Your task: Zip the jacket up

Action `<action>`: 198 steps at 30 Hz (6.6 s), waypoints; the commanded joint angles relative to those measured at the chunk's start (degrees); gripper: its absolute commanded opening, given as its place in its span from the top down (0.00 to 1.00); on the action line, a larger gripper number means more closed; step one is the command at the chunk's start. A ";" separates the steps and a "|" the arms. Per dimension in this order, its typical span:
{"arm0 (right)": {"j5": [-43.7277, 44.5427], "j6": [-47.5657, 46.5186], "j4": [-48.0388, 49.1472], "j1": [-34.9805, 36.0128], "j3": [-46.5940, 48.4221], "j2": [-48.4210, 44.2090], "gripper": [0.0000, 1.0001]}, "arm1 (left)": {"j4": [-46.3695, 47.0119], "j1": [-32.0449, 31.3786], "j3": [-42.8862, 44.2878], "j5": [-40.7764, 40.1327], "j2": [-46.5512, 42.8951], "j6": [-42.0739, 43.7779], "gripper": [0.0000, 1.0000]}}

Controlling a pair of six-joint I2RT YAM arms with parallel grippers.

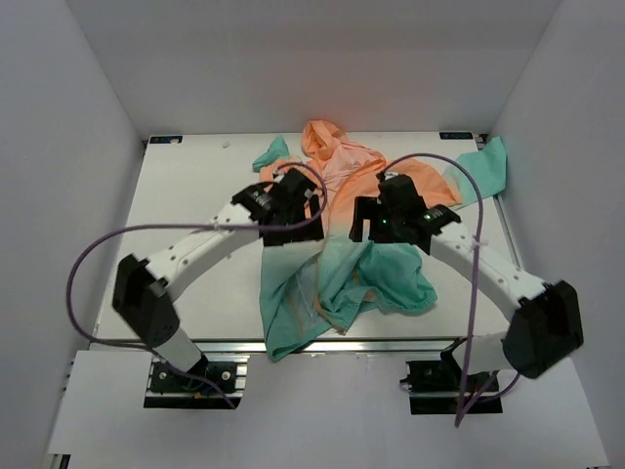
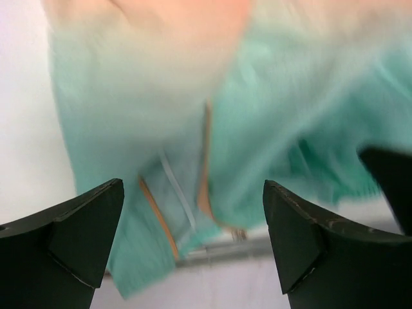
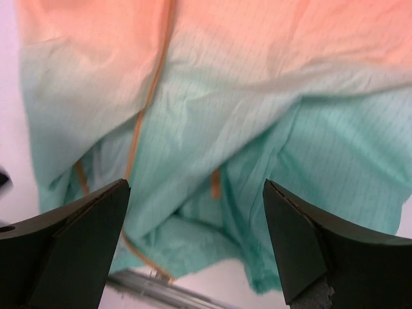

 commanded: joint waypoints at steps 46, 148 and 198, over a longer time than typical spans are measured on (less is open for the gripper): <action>-10.19 -16.20 -6.05 -18.73 29.16 24.39 0.11 | 11.79 22.06 29.02 7.04 25.91 22.16 0.02; -18.11 -29.64 12.25 12.47 -14.21 3.43 0.11 | 58.19 9.48 -36.05 30.32 2.75 4.05 1.00; 10.55 -10.75 14.28 26.18 -10.78 22.34 0.38 | 54.41 11.07 -33.14 30.23 6.44 7.57 1.00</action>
